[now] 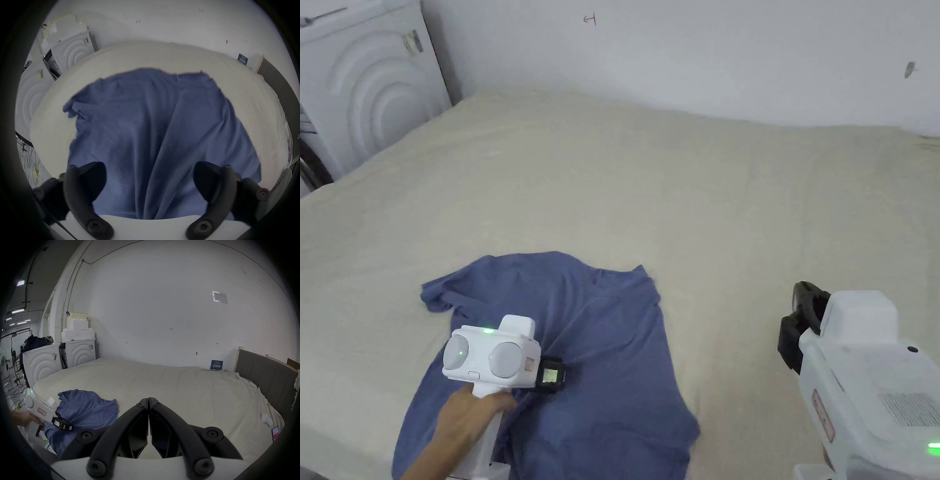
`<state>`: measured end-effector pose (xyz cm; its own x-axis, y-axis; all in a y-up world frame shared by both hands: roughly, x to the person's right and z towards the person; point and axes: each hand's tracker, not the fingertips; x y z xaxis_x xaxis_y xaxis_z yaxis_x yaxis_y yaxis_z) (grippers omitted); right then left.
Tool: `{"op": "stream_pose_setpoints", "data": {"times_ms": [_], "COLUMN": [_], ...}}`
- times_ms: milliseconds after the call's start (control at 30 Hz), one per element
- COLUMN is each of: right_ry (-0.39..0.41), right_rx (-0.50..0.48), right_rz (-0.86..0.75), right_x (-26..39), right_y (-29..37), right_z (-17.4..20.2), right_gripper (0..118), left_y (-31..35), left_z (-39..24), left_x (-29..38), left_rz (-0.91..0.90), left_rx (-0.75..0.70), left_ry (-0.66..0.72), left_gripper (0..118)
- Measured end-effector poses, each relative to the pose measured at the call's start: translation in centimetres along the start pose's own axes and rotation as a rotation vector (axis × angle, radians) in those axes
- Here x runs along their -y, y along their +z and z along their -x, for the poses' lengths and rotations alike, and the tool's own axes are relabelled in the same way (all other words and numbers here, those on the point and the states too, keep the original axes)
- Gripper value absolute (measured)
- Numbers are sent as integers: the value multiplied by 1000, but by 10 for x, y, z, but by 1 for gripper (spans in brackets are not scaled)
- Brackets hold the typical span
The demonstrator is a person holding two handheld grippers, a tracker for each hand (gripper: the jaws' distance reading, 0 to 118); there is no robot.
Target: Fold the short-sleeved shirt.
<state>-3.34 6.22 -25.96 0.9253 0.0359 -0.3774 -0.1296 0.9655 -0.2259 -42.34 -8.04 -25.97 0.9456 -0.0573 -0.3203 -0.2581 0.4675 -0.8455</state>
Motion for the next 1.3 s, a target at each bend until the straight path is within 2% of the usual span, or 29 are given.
{"op": "stream_pose_setpoints", "data": {"times_ms": [100,133,167,200,233,367,500,567,833,1067,1300], "right_ry": [-10,-11,-12,-14,-17,-35,-43,-55,-93,-112,-125], "right_rx": [18,24,30,36,40,58,80,94,177,274,393], "right_rz": [9,10,11,13,14,13,5,-2,-30,-55,-71], "right_x": [2,3,4,4,5,5,4,2,-1,-1,2], "right_y": [2,3,4,6,7,16,26,31,59,92,127], "right_z": [-8,-11,-13,-16,-18,-30,-46,-55,-93,-129,-169], "right_gripper": [0,0,0,0,0,0,0,0,0,0,0], "left_y": [-4,0,2,3,3,11,46,64,142,193,235], "left_z": [1,2,2,1,-1,1,14,13,-62,-169,-272], "left_x": [2,2,-1,-1,-1,1,-8,-19,-63,-107,-115], "left_rz": [40,21,30,24,15,-2,-96,-128,-309,-403,-445], "left_rx": [58,34,43,53,44,37,216,265,422,579,749], "left_ry": [81,115,100,88,70,39,195,220,82,-103,-276], "left_gripper": [66,53,30,13,2,0,0,0,0,0,0]}}
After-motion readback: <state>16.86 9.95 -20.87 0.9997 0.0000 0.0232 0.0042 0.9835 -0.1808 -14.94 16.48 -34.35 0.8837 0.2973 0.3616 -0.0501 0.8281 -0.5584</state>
